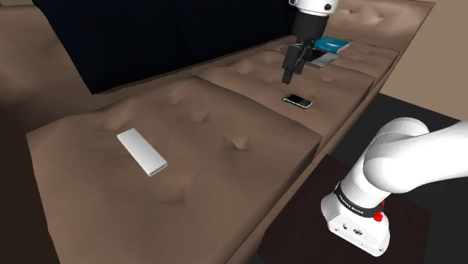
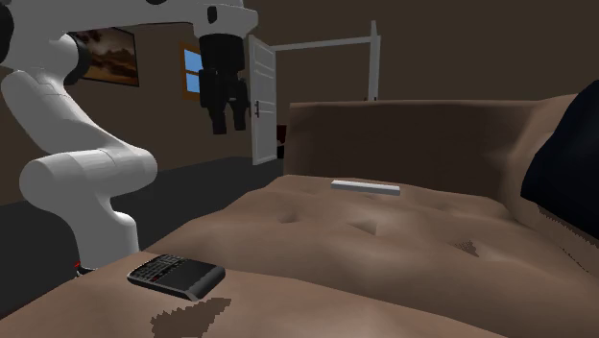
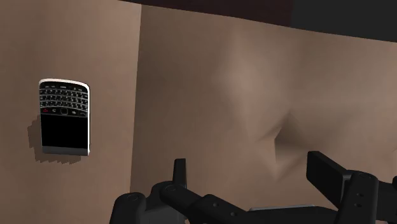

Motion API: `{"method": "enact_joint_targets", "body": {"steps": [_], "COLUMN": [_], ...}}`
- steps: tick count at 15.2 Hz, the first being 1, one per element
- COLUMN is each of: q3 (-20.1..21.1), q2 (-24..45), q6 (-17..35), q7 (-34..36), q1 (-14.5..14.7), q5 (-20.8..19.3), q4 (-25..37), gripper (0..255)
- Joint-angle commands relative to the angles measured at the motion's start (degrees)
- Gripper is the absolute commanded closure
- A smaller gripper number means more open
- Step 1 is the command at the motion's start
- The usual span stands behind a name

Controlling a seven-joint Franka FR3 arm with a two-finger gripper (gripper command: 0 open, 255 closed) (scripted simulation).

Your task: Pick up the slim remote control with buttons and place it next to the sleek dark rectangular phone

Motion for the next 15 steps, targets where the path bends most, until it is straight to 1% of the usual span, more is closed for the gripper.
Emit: {"method": "enact_joint_targets", "body": {"steps": [1,5,9,15], "q3": [0.0,4.7,9.3,16.0], "q2": [0.0,5.4,11.8,22.6], "q6": [0.0,3.8,7.5,12.1], "q7": [0.0,4.4,8.8,15.7], "q1": [0.0,1.3,2.2,2.9], "q5": [0.0,2.2,3.6,3.5], "q4": [0.0,1.6,4.4,10.6], "gripper": [0,0,0,0]}}
